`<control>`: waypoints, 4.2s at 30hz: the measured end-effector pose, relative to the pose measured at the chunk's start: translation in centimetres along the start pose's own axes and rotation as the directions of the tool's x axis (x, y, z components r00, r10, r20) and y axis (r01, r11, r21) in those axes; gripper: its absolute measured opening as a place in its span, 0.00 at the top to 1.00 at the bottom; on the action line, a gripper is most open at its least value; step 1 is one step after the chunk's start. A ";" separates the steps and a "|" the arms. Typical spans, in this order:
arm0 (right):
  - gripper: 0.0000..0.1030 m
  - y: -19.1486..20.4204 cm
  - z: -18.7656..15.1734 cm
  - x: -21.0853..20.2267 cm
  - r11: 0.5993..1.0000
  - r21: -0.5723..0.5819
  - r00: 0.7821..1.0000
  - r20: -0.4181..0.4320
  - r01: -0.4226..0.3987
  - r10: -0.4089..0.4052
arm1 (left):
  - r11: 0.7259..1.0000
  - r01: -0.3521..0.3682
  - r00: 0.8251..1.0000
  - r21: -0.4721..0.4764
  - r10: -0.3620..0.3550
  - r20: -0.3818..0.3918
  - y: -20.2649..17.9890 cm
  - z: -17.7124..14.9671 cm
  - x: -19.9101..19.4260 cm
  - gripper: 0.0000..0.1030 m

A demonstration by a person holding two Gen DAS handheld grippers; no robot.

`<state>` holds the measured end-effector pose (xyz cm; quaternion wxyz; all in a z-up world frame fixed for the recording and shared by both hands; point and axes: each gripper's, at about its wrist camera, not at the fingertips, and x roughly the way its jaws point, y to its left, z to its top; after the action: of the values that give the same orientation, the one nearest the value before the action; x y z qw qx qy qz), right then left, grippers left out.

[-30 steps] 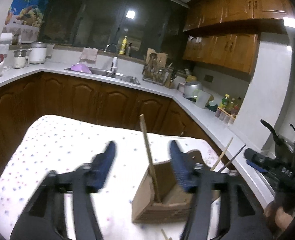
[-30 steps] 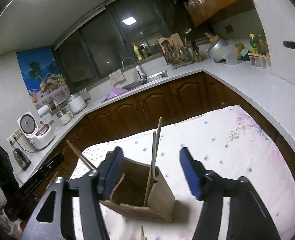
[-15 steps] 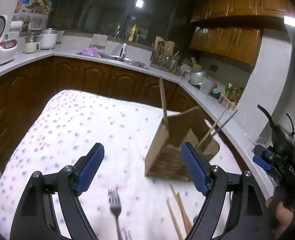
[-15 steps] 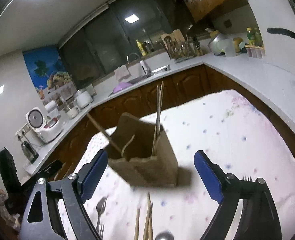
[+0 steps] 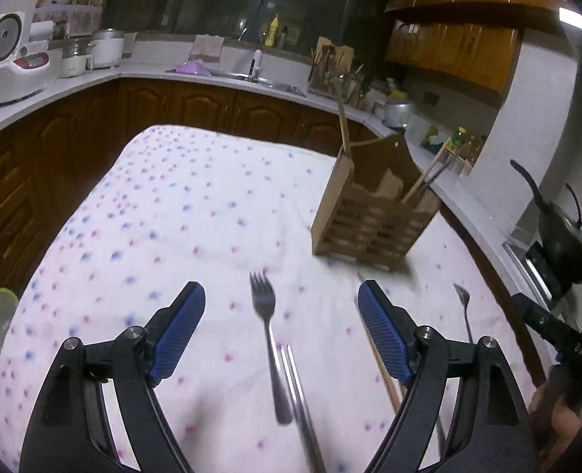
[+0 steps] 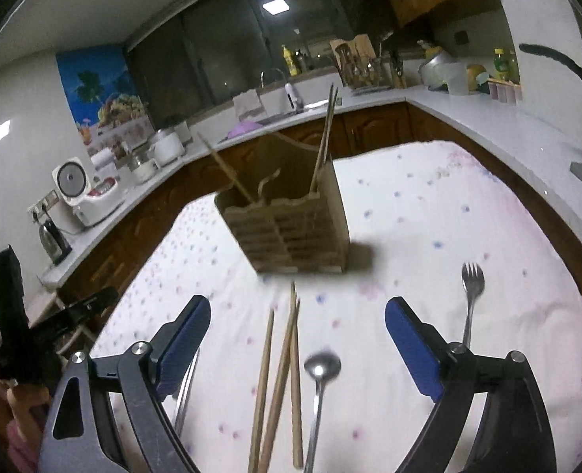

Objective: Organize utensils
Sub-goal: 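Move both tools back toward the utensils on the cloth, then grasp the metal spoon with the right tool while the left tool approaches a wooden chopstick, then close the left tool on a wooden chopstick while the right tool holds the spoon, then lift the spoon and wooden chopstick and carry both over the wooden holder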

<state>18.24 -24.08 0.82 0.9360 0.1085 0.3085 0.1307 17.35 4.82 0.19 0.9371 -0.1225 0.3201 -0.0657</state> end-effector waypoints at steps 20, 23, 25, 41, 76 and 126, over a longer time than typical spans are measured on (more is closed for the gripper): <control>0.12 -0.4 -4.8 0.0 1.000 0.009 0.998 -0.056 0.025 -0.024 | 1.000 -0.024 0.996 0.007 0.024 -0.080 1.0 -3.7 0.1 0.21; 0.12 -0.4 -4.6 0.4 1.000 0.006 0.998 -0.058 0.026 -0.025 | 0.999 -0.020 0.996 0.027 0.022 -0.088 0.3 -3.6 0.5 0.21; 0.14 -0.4 -4.4 0.7 1.000 0.002 0.998 -0.061 0.027 -0.026 | 0.999 -0.012 0.995 0.038 0.016 -0.102 -0.2 -3.5 1.0 0.21; 0.56 -3.2 -3.8 3.8 0.997 0.076 0.987 -0.158 0.027 -0.014 | 0.989 0.062 0.960 0.132 -0.023 -0.281 -6.4 -2.4 9.0 0.30; 0.93 -5.8 -4.5 8.5 0.996 0.071 0.944 -0.328 0.052 -0.026 | 0.910 0.137 0.898 0.392 0.053 -0.437 -11.3 -2.4 16.4 0.82; 0.98 1.6 2.3 -2.9 0.997 -0.072 0.999 0.032 -0.017 0.019 | 0.961 0.259 0.959 0.094 -0.268 0.091 -3.9 4.5 -5.6 0.96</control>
<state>17.09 -23.78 4.63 0.9430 0.0796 0.2871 0.1483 15.54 3.03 7.98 0.9394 -0.1289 0.2493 -0.1966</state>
